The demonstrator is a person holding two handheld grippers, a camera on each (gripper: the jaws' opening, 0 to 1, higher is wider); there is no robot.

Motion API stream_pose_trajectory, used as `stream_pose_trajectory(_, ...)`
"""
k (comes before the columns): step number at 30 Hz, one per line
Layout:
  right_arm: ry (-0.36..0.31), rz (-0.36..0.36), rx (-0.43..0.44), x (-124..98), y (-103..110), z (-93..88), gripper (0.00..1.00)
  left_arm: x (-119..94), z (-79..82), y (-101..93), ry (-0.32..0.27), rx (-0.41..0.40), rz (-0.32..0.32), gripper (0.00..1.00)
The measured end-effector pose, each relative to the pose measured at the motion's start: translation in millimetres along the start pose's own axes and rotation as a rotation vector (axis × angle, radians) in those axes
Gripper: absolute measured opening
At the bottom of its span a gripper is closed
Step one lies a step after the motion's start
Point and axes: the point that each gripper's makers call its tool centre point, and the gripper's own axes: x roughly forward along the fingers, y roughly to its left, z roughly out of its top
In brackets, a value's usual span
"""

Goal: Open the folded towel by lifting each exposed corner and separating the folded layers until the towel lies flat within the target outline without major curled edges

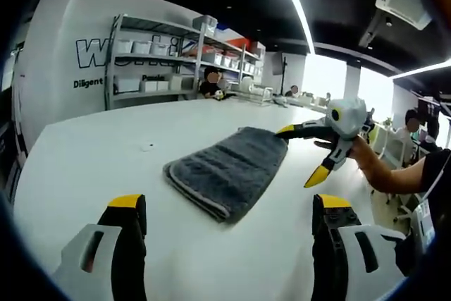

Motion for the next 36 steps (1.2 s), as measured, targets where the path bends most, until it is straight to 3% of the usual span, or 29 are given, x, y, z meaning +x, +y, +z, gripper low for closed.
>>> stream_pose_trajectory(6, -0.012, 0.064, -0.024, 14.7, 18.4, 14.5, 0.86, -0.2, -1.3, -6.4, 0.004, 0.016, -0.008, 0.97)
stream_pose_trajectory(16, 0.012, 0.137, -0.129, 48.3, 48.5, 31.9, 0.68, -2.5, -0.2, -10.3, 0.000, 0.030, -0.012, 0.97)
stream_pose_trajectory(21, 0.029, 0.155, -0.168, 63.2, 57.4, 33.9, 0.60, -2.7, -1.5, -9.6, 0.011, 0.038, -0.012, 0.97)
stream_pose_trajectory(32, 0.057, 0.170, -0.240, 93.3, 69.1, 35.7, 0.55, -1.3, -7.5, -9.0, 0.062, 0.093, -0.016, 0.97)
stream_pose_trajectory(36, 0.047, 0.177, -0.243, 102.9, 69.3, 38.8, 0.41, -1.8, -9.6, -8.3, 0.072, 0.098, -0.010, 0.97)
